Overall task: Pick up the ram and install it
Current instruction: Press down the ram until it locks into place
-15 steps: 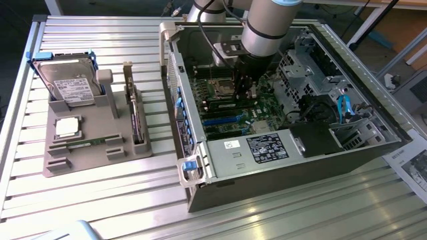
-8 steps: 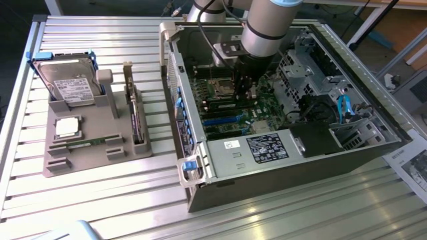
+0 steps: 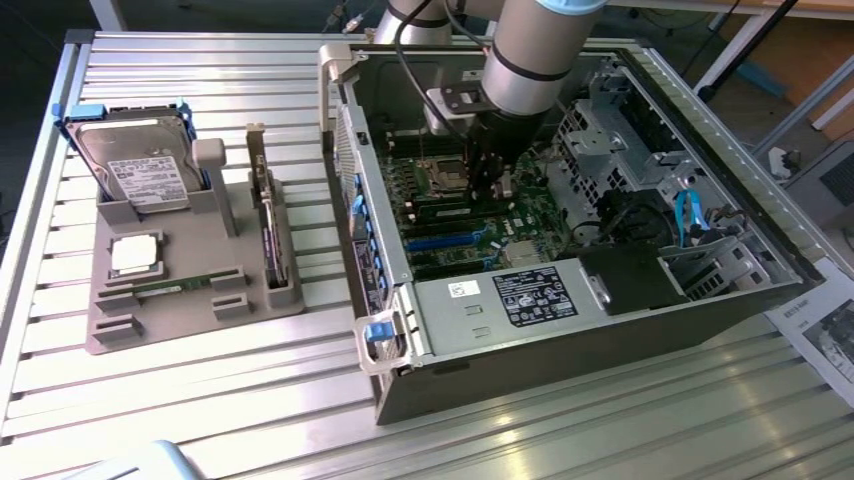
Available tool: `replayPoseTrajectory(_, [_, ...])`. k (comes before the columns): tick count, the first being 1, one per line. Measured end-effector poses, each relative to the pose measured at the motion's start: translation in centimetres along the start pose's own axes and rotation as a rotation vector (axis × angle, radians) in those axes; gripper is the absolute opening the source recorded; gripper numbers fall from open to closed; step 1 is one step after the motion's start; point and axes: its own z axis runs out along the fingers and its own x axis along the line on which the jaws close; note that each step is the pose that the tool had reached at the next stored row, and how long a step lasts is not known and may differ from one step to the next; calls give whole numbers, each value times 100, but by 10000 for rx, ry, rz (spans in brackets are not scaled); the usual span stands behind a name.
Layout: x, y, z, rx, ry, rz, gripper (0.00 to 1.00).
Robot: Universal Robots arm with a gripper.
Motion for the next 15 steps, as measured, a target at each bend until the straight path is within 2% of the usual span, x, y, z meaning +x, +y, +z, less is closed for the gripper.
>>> replayPoseTrajectory(8, [0,0,7,3,-4,0,10])
replayPoseTrajectory(10, [-3,-2,-17,10,-19,1,10])
replayPoseTrajectory(15, [-6,-4,-123,1,0,0,10])
